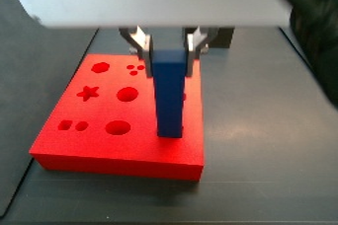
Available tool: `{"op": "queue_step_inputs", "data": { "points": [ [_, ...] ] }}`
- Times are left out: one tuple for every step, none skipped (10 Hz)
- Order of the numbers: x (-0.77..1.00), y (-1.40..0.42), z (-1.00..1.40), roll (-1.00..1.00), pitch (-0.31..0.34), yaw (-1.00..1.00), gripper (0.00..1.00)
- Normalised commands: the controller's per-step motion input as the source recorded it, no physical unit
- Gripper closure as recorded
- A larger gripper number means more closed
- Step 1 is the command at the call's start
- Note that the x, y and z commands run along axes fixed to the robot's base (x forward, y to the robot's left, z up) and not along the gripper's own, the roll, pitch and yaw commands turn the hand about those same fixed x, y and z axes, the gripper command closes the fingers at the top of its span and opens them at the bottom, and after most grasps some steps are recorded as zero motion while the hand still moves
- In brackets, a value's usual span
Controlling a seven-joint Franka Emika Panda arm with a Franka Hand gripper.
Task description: Insert the rectangle object.
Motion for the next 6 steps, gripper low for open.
{"op": "queue_step_inputs", "data": {
  "points": [
    [0.37, 0.0, -0.28, 0.28, 0.029, 0.27, 1.0],
    [0.36, 0.0, -0.23, 0.3, 0.04, 0.27, 1.0],
    [0.32, 0.0, -0.25, 0.28, 0.033, 0.25, 1.0],
    [0.33, 0.05, -0.3, 0.23, 0.02, 0.28, 1.0],
    [0.27, 0.07, -0.27, 0.17, 0.011, 0.25, 1.0],
    [0.18, 0.04, -0.21, 0.12, 0.0, 0.2, 1.0]
  ]
}}
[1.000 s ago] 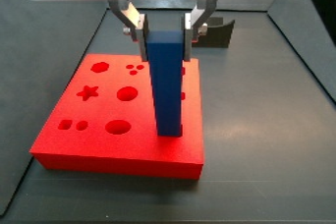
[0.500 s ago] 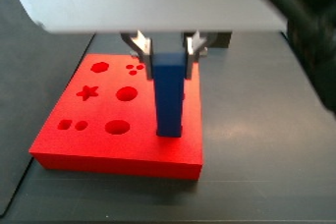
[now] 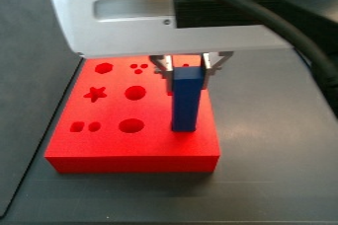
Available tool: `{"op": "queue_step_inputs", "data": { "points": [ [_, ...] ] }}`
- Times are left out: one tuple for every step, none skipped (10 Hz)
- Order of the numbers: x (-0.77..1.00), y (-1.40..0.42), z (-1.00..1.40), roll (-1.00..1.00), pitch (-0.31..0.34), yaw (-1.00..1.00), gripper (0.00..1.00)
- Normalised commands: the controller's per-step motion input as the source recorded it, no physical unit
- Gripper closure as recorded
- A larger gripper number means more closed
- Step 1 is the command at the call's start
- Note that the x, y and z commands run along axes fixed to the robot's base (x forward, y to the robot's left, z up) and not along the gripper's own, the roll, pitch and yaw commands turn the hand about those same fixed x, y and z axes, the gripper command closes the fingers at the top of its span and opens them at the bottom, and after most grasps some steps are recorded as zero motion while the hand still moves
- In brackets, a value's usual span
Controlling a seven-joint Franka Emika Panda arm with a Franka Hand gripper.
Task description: Insert the rectangle object.
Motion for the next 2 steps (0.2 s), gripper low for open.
{"op": "queue_step_inputs", "data": {
  "points": [
    [-0.02, 0.0, 0.0, 0.0, 0.0, 0.0, 1.0],
    [0.0, 0.0, 0.0, 0.0, 0.0, 0.0, 1.0]
  ]
}}
